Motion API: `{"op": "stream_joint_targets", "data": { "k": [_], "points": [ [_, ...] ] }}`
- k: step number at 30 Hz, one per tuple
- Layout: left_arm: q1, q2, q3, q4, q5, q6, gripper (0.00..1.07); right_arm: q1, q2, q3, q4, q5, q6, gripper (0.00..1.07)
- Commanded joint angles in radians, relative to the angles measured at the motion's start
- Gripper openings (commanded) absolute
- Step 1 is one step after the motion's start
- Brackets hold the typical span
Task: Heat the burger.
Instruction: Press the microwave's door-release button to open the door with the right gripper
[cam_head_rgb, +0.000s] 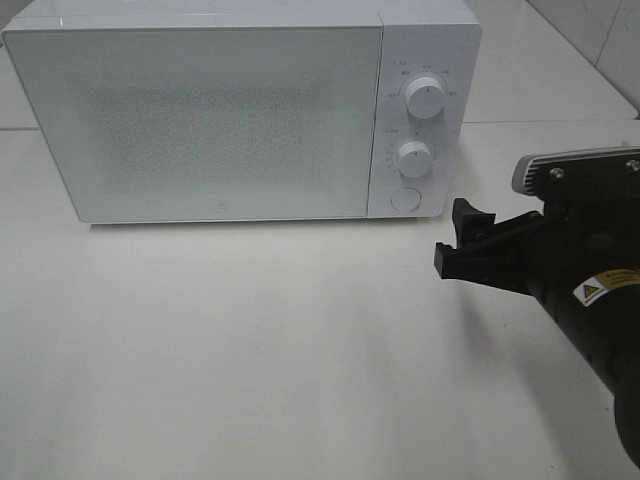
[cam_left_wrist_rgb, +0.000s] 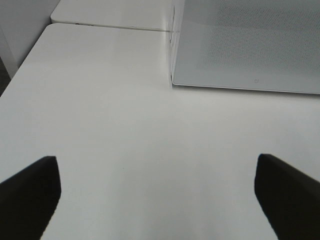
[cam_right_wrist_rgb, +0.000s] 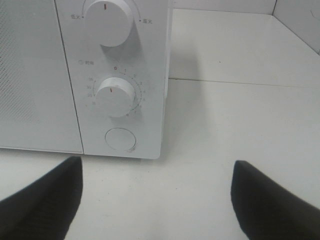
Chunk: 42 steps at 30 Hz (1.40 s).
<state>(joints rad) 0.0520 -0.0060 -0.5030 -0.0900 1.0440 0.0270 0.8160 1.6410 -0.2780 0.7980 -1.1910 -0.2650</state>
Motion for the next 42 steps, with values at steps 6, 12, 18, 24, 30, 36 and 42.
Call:
{"op": "stream_joint_targets", "data": {
  "k": [6,12,18,24,30,36,42],
  "points": [
    [0.0,-0.023,0.003,-0.003,-0.01,-0.006,0.98,0.023,0.063,-0.051,0.031,-0.022,-0.003,0.76],
    [0.0,-0.023,0.003,-0.003,-0.01,-0.006,0.98,0.023,0.067,-0.061,0.028,-0.019,0.1,0.74],
    [0.0,-0.023,0.003,-0.003,-0.01,-0.006,0.98,0.023,0.067,-0.061,0.028,-0.019,0.301,0.58],
    [0.0,-0.023,0.003,-0.003,-0.01,-0.006,0.98,0.023,0.067,-0.061,0.028,-0.015,0.58,0.36],
    [0.0,-0.023,0.003,-0.003,-0.01,-0.006,0.98,0.023,0.067,-0.061,0.026,-0.013,0.844,0.17],
    [0.0,-0.023,0.003,-0.003,-0.01,-0.006,0.98,0.023,0.069,-0.061,0.012,-0.013,1.134,0.09],
    [0.0,-0.023,0.003,-0.003,-0.01,-0.006,0.98,0.023,0.069,-0.061,-0.003,0.051,1.383,0.01]
  ]
}}
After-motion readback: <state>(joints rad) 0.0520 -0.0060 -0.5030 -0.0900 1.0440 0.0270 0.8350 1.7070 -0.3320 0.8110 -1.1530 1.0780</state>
